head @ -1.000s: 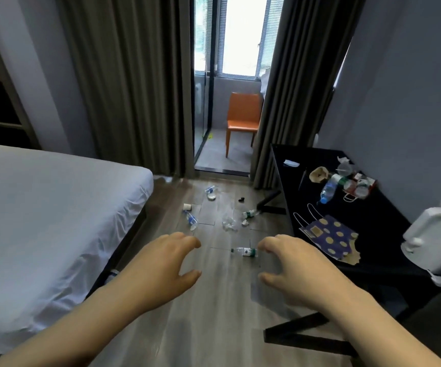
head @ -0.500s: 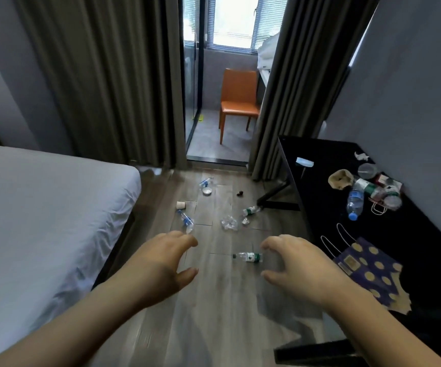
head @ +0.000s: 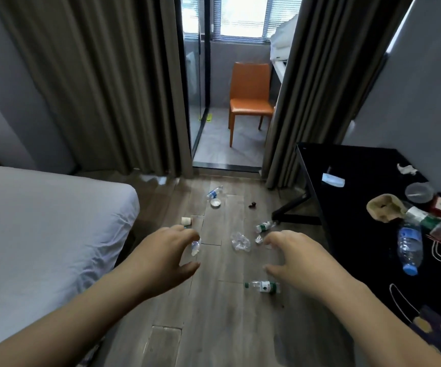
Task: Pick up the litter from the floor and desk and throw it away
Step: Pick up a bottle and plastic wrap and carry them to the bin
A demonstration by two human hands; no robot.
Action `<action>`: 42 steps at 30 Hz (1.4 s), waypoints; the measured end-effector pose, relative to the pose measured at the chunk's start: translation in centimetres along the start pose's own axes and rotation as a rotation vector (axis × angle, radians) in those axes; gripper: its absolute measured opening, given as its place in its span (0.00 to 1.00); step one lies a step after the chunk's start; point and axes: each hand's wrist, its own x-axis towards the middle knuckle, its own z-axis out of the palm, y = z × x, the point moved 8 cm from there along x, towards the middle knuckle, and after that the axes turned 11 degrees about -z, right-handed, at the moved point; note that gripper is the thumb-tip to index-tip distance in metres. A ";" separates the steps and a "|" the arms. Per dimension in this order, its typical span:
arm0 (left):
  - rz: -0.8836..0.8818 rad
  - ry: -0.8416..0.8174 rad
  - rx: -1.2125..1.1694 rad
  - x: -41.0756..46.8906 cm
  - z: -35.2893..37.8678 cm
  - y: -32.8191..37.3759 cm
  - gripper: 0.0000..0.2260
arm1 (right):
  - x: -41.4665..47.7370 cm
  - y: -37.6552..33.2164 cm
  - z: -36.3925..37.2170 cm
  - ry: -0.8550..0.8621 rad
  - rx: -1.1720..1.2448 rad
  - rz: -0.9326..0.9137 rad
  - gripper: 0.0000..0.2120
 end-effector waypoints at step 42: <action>0.082 -0.388 -0.016 53.4 13.5 -9.3 0.17 | 43.0 26.3 7.4 -0.224 0.202 0.393 0.23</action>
